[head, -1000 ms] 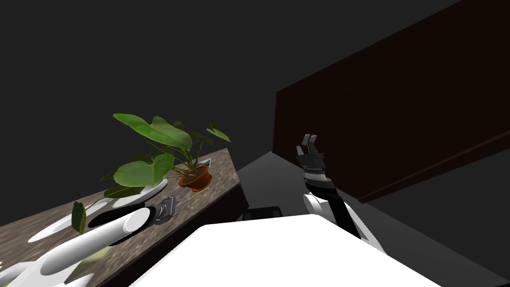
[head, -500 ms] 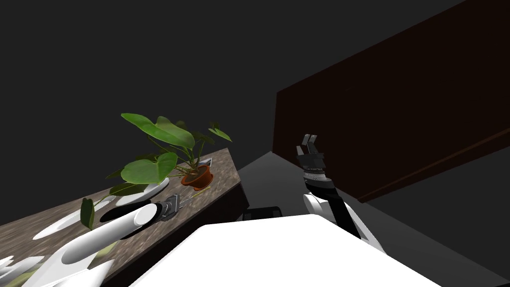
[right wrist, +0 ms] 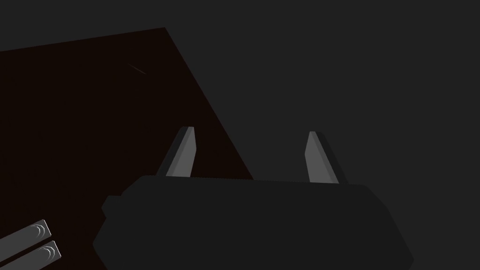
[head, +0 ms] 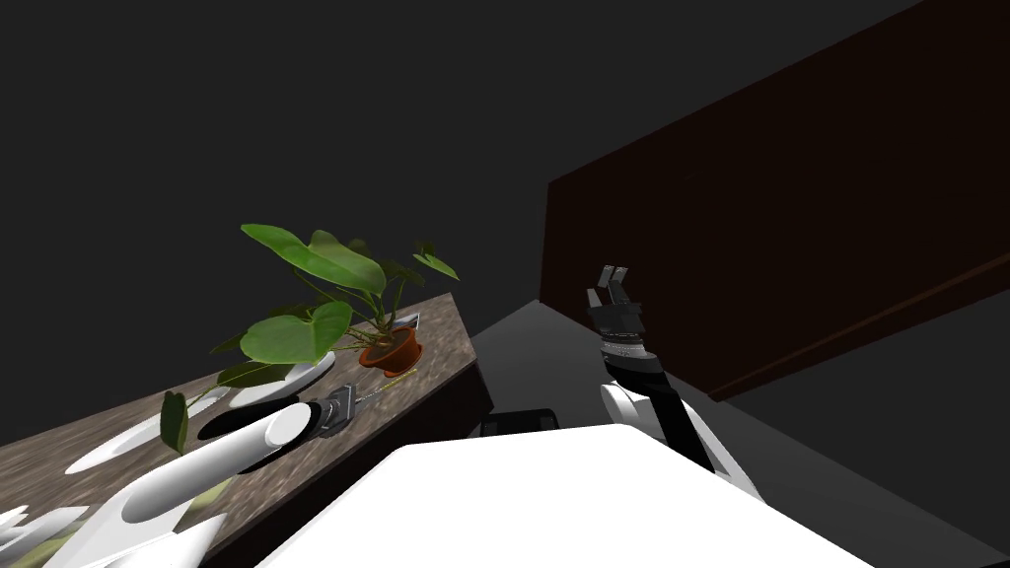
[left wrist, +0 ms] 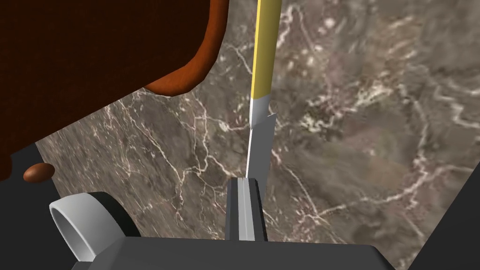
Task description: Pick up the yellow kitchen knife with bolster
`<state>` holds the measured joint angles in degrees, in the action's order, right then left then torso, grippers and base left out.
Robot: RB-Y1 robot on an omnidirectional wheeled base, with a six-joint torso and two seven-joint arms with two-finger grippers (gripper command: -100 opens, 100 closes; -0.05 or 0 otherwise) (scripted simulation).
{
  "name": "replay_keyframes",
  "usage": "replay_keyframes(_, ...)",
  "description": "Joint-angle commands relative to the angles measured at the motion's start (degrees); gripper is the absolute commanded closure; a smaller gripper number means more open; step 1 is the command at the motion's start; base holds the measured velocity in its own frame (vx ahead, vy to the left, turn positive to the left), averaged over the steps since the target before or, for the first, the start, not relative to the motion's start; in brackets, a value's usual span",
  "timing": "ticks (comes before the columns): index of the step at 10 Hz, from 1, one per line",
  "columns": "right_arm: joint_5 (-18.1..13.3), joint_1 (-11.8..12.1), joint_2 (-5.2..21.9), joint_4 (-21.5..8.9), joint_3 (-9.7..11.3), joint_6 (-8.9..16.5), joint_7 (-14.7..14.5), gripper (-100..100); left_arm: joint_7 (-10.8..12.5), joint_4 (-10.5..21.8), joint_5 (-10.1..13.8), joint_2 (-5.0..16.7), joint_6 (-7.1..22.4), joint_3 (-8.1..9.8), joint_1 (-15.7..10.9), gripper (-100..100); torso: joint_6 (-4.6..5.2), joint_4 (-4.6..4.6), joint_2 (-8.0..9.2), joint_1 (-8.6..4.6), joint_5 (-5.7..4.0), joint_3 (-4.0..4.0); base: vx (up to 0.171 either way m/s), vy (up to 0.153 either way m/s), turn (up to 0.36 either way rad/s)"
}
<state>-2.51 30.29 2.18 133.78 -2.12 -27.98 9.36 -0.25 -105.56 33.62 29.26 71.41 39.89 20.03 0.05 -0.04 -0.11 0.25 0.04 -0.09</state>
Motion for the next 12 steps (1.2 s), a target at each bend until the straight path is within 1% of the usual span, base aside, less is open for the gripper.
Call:
replay_keyframes(1, 0.0, 0.0, 0.0, 0.0, 0.0, 0.0, 0.0, 0, 1.2, 0.5, 0.0, 1.5, 1.9, 0.66, -0.3, -100, 0.00, 0.00, 0.00, 0.00, 0.00, 0.00, -0.013, -0.039, -0.225)
replay_keyframes(2, 0.0, 0.0, 0.0, 0.0, 0.0, 0.0, 0.0, 0, 1.6, 0.7, 0.0, 2.0, 2.6, 0.87, -0.4, -100, 0.06, 0.01, 0.03, -0.12, -0.03, 0.01, -0.015, -0.059, -0.209)
replay_keyframes(3, 0.0, 0.0, 0.0, 0.0, 0.0, 0.0, 0.0, 0, 2.5, 1.2, 0.0, 3.1, 4.3, 1.36, -0.5, -100, 0.03, 0.01, 0.04, -0.20, -0.05, 0.02, -0.020, -0.064, -0.185)
replay_keyframes(4, 0.0, 0.0, 0.0, 0.0, 0.0, 0.0, 0.0, 0, 3.0, 1.5, 0.1, 3.7, 5.2, 1.63, -0.6, -100, 0.03, 0.01, 0.07, -0.23, -0.06, 0.04, -0.017, -0.057, -0.169)
replay_keyframes(6, 0.0, 0.0, 0.0, 0.0, 0.0, 0.0, 0.0, 0, 4.0, 2.0, 0.1, 5.0, 7.1, 2.17, -0.6, -100, 0.24, 0.03, -0.02, -0.34, -0.05, 0.00, -0.023, -0.048, -0.129)
replay_keyframes(9, 0.0, 0.0, 0.0, 0.0, 0.0, 0.0, 0.0, 0, 5.4, 2.8, 0.3, 6.8, 9.9, 2.96, -0.7, -100, 0.69, 0.03, -0.35, -0.73, -0.07, -0.16, -0.010, -0.044, -0.131)
replay_keyframes(10, 0.0, 0.0, 0.0, 0.0, 0.0, 0.0, 0.0, 0, 6.2, 3.3, 0.5, 7.9, 11.6, 3.44, -0.7, -100, 0.87, 0.02, -0.48, -0.89, -0.07, -0.23, -0.015, -0.052, -0.185)
replay_keyframes(12, 0.0, 0.0, 0.0, 0.0, 0.0, 0.0, 0.0, 0, 7.1, 3.9, 0.9, 9.2, 13.7, 4.04, -0.7, -100, 1.34, 0.01, -0.80, -1.30, -0.10, -0.40, -0.005, -0.055, -0.158)
